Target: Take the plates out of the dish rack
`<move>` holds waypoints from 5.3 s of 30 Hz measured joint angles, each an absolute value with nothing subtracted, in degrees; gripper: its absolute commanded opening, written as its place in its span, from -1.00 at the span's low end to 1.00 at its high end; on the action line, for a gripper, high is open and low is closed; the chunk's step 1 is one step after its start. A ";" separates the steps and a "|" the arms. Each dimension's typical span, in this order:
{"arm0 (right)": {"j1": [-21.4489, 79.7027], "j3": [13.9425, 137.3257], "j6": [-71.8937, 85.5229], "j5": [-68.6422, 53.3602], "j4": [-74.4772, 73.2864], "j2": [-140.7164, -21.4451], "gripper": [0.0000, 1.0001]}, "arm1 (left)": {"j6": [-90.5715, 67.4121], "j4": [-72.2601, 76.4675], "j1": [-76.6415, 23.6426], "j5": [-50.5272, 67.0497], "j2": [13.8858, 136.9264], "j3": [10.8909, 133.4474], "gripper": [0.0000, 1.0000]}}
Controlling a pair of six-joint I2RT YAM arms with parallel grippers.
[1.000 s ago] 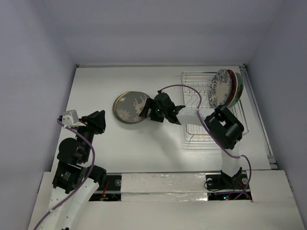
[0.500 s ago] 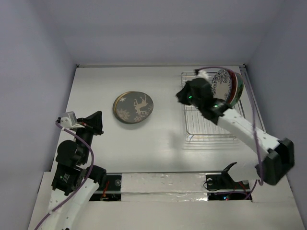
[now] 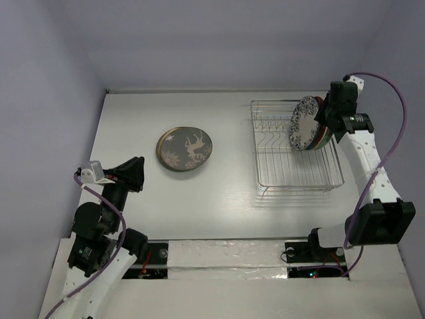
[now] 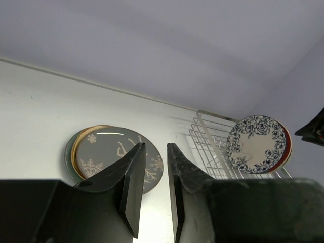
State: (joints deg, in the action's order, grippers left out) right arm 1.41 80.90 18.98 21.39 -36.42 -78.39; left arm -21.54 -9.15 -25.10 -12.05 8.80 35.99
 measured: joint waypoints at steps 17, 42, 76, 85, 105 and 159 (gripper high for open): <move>0.60 84.93 16.05 22.17 -38.13 -92.62 -0.29 | -21.54 -9.30 -26.30 -12.08 8.75 35.99 -0.48; 10.07 104.77 5.54 38.46 -51.40 -97.65 -1.00 | -21.61 -9.34 -26.30 -12.08 8.75 35.97 -0.28; 38.02 74.26 54.28 -7.57 4.03 -105.71 -1.00 | -21.74 -9.76 -26.30 -12.08 11.31 35.99 -0.20; 39.57 74.98 58.89 -8.19 10.33 -111.81 -1.00 | -21.76 -9.89 -26.30 -12.08 11.35 35.99 -0.19; 39.53 74.89 60.47 -8.12 11.53 -114.28 -0.58 | -21.78 -9.93 -26.26 -12.08 11.35 35.99 -0.18; 8.08 76.86 24.16 36.58 -34.30 -77.10 -0.15 | -21.82 -10.11 -26.28 -12.10 6.85 35.99 -0.72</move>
State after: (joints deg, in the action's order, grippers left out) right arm 8.08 76.86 24.16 36.58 -34.30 -77.10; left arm -21.82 -10.11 -26.28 -12.10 6.85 35.99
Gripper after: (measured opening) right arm 0.372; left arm 0.110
